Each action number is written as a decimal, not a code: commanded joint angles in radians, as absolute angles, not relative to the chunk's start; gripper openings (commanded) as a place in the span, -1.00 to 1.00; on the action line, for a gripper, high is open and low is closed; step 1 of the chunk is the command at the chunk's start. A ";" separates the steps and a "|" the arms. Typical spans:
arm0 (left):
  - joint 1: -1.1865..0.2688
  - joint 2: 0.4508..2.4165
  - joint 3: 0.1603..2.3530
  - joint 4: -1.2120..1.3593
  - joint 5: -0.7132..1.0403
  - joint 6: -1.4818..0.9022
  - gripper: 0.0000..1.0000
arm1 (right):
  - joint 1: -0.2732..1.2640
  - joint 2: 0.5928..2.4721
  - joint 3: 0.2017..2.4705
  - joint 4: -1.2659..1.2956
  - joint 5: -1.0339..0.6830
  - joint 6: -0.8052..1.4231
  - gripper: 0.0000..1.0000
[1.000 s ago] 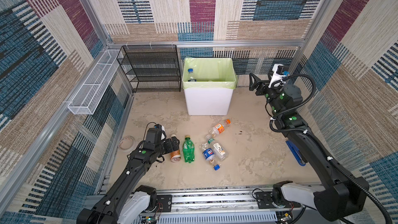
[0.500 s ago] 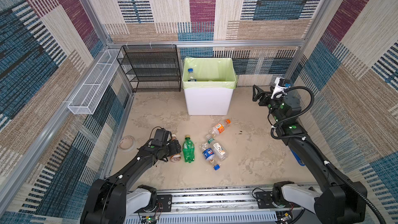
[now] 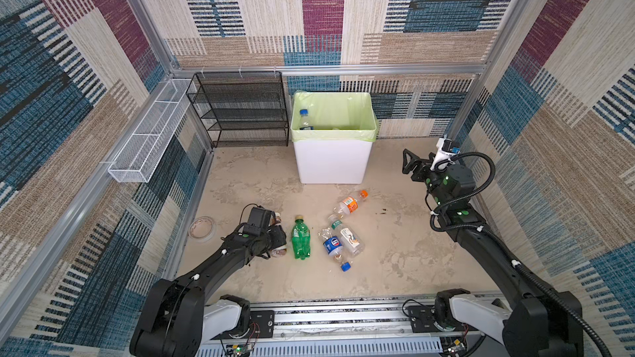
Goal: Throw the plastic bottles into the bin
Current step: 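Lift the Nescafe bottle with the left gripper over the bin and release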
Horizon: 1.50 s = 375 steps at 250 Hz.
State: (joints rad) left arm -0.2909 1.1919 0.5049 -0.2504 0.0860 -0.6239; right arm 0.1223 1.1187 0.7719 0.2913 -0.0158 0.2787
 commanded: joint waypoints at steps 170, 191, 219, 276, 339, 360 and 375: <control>-0.291 0.634 0.543 0.019 -0.010 -0.336 0.09 | 0.121 1.111 0.693 0.200 -0.107 0.311 0.93; -0.290 0.575 0.497 0.205 -0.017 -0.295 0.12 | 0.121 1.123 0.701 0.196 -0.110 0.301 0.93; -0.289 0.590 0.479 0.447 -0.008 -0.211 0.15 | 0.121 1.129 0.707 0.201 -0.122 0.305 0.91; -0.290 0.690 0.527 0.825 0.089 -0.148 0.14 | 0.121 1.117 0.704 0.201 -0.125 0.302 0.88; -0.291 0.866 0.674 1.074 0.219 -0.111 0.14 | 0.121 1.079 0.705 0.176 -0.099 0.287 0.85; -0.295 0.912 0.733 1.110 0.275 -0.121 0.13 | 0.121 1.053 0.696 0.180 -0.085 0.289 0.85; -0.300 0.943 0.775 1.140 0.311 -0.130 0.14 | 0.121 1.034 0.689 0.187 -0.075 0.292 0.84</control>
State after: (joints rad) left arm -0.2951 0.8989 0.7059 0.9855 0.2001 -0.1413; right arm 0.1223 1.0637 0.6964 0.1658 -0.1097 0.2974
